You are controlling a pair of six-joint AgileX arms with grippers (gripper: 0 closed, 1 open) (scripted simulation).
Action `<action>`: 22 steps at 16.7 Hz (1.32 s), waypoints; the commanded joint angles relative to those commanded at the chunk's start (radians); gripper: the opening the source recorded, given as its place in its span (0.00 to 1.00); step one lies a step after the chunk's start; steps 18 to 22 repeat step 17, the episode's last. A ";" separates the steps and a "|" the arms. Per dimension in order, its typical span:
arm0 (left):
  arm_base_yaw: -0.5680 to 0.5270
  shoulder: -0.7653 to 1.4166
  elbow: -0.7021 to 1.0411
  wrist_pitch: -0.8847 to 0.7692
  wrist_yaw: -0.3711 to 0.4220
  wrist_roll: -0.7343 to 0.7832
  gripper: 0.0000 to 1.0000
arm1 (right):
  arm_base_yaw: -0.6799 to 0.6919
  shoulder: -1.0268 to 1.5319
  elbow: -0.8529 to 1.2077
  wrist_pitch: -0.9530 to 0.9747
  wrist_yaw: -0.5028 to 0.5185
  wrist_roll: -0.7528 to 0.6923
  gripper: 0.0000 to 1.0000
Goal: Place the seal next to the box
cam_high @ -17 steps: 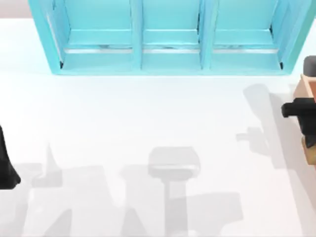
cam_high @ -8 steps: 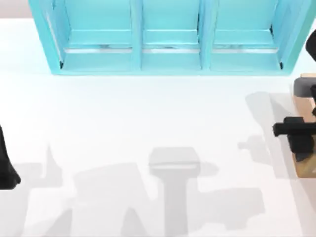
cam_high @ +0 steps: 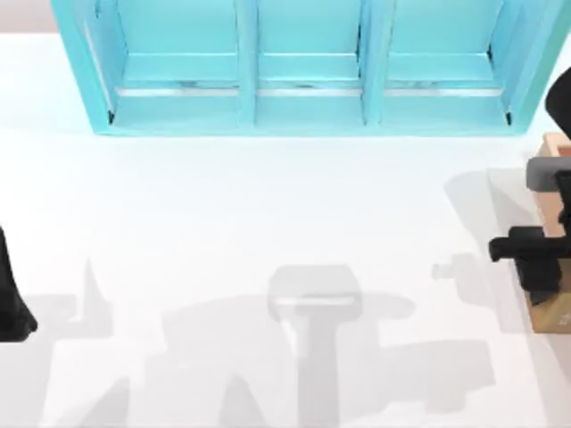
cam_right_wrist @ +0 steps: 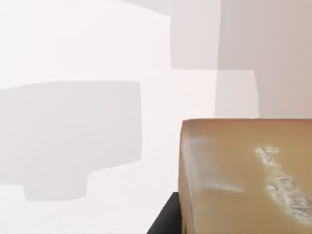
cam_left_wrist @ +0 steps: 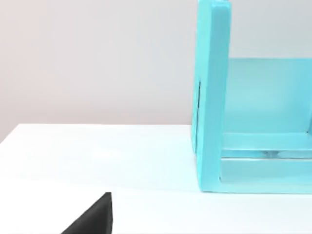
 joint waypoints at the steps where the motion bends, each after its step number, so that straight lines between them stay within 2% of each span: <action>1: 0.000 0.000 0.000 0.000 0.000 0.000 1.00 | 0.000 0.000 0.000 0.000 0.000 0.000 0.23; 11: 0.000 0.000 0.000 0.000 0.000 0.000 1.00 | 0.000 0.000 0.000 0.000 0.000 0.000 0.98; 22: 0.000 0.000 0.000 0.000 0.000 0.000 1.00 | 0.000 0.000 0.000 0.000 0.000 0.000 1.00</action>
